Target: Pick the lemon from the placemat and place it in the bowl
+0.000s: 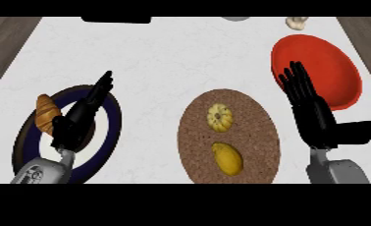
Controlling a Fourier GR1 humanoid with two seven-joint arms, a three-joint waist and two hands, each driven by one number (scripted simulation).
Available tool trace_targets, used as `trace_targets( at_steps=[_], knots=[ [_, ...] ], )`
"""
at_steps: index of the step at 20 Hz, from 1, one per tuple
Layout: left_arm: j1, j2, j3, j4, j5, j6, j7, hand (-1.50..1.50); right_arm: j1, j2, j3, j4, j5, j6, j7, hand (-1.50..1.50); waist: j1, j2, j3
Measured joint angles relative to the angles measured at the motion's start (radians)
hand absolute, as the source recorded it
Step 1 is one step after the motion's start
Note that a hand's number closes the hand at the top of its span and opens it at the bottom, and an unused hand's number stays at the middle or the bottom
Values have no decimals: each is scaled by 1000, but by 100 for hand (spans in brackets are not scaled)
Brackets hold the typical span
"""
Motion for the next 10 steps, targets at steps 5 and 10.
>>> trace_targets(
  at_steps=[5, 10],
  knots=[
    [-47, 4, 83, -23, 24, 37, -23, 0, -59, 43, 232, -115, -2, 200, 27, -150, 44, 6, 15],
    [-67, 17, 204, -23, 73, 82, -42, 0, -97, 16, 417, -280, 219, 247, -54, -150, 24, -6, 17]
  ],
)
